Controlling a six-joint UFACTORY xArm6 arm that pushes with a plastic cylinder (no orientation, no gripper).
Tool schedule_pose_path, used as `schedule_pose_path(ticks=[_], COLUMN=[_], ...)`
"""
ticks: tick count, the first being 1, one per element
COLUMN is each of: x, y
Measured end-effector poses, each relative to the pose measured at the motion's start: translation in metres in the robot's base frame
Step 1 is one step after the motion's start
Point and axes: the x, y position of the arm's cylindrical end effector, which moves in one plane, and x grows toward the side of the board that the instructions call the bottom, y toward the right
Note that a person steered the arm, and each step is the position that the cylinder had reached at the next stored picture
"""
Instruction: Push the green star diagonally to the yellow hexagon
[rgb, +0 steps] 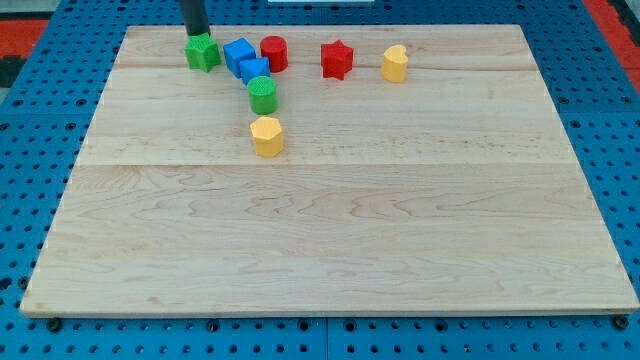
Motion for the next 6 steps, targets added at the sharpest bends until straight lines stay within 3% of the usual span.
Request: schedule_pose_path(ticks=[1, 2, 3, 4, 5, 6], x=[0.061, 0.092, 0.097, 0.074, 0.069, 0.088], y=[-0.01, -0.002, -0.005, 0.002, 0.048, 0.051])
